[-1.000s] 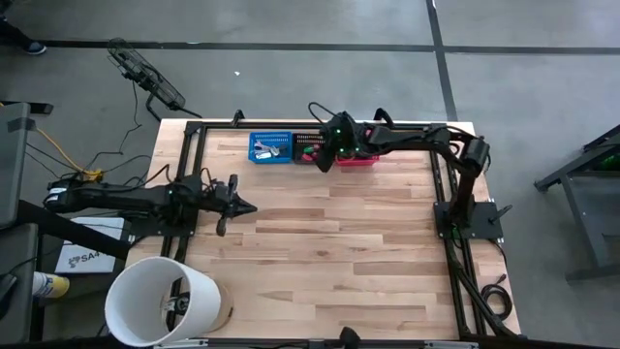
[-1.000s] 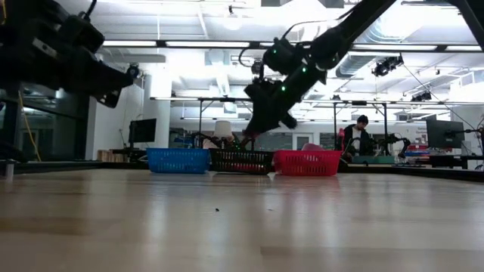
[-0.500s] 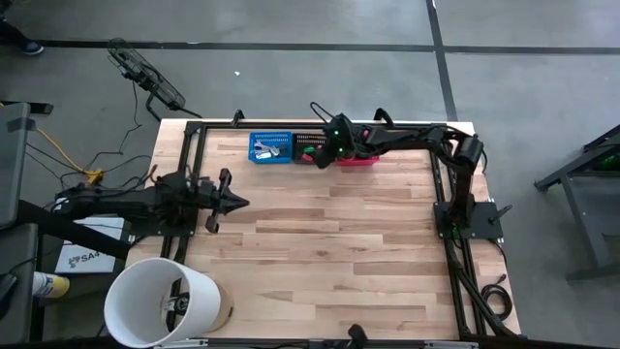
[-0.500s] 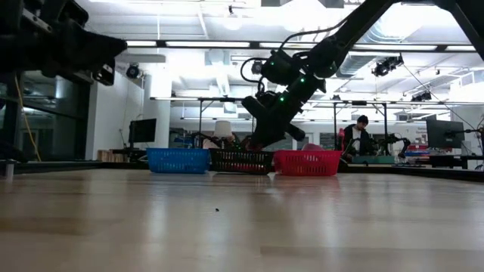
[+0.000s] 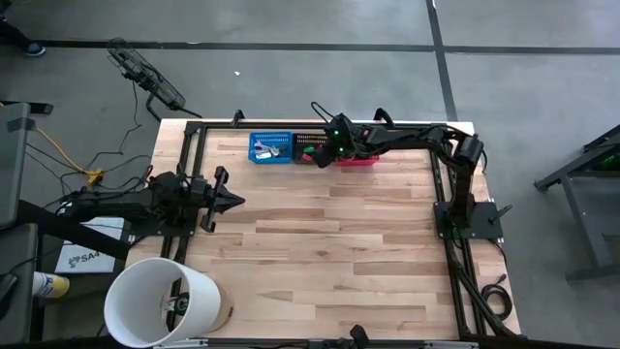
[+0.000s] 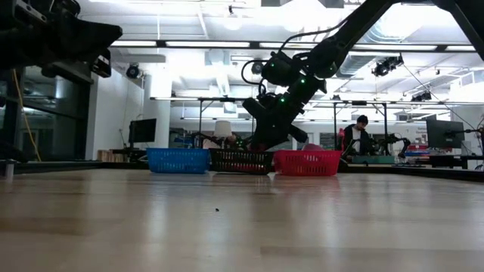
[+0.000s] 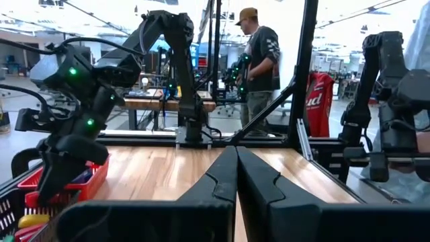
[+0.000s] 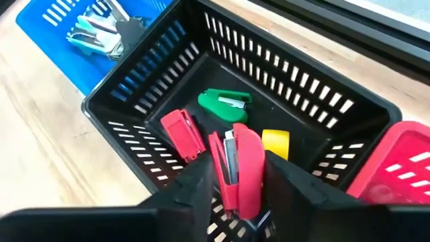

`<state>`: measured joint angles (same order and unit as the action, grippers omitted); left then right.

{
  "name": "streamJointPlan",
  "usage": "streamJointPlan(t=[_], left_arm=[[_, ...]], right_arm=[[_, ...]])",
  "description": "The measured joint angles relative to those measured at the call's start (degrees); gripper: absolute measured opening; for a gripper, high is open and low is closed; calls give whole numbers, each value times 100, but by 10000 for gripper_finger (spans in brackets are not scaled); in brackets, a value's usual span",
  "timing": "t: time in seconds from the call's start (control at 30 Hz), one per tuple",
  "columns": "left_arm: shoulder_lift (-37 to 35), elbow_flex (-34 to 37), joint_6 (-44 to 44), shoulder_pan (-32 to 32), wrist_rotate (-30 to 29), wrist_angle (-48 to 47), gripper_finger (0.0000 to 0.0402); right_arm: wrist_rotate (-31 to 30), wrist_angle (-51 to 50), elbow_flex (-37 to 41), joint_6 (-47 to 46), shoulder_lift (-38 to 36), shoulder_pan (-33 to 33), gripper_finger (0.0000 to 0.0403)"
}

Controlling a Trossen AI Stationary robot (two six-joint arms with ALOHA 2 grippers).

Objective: Pick and place Stapler, Stapler remover, tape
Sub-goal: Put the red stapler into the black bin, then return to Home Position

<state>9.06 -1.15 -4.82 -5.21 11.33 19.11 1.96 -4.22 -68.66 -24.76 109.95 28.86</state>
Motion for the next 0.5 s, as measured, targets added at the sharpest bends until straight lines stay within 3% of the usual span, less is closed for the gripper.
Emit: streamJointPlan(t=[0.3, 0.5], left_arm=[[-114, 0, 0, -2, 0, -19, 1], [-316, 0, 1, -2, -1, -158, 1]], right_arm=[[234, 44, 0, -75, -1, 4, 193], [308, -129, 4, 58, -239, 56, 224]])
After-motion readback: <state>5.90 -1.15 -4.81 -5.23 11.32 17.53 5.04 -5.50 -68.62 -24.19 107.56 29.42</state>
